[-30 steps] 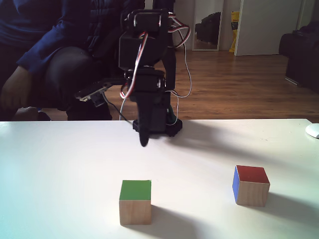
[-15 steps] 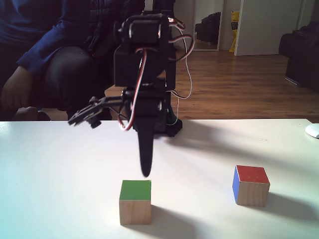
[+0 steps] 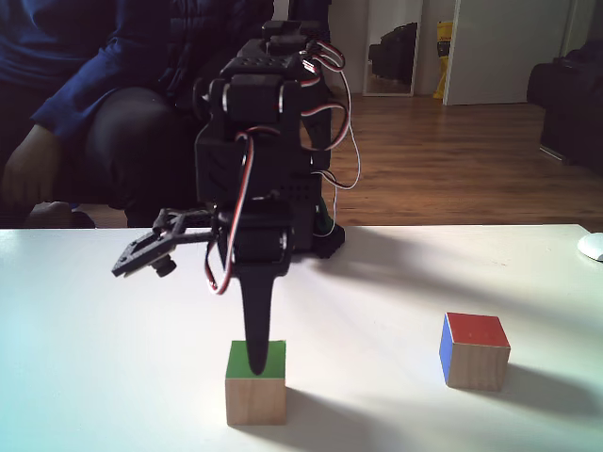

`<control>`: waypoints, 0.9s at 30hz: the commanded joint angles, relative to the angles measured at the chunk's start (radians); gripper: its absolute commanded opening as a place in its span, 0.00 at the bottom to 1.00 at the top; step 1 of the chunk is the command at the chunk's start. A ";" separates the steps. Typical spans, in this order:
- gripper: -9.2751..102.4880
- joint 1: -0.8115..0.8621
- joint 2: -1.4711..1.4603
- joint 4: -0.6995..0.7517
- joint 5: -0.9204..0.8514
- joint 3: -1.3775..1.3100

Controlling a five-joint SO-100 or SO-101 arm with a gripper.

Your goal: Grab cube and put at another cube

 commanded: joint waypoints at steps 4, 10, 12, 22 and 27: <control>0.49 -0.012 -0.043 -0.031 0.021 -0.051; 0.49 -0.025 -0.124 -0.048 0.041 -0.075; 0.49 -0.026 -0.141 -0.055 0.046 -0.084; 0.42 -0.035 -0.198 -0.052 0.069 -0.143; 0.36 -0.040 -0.204 -0.057 0.080 -0.149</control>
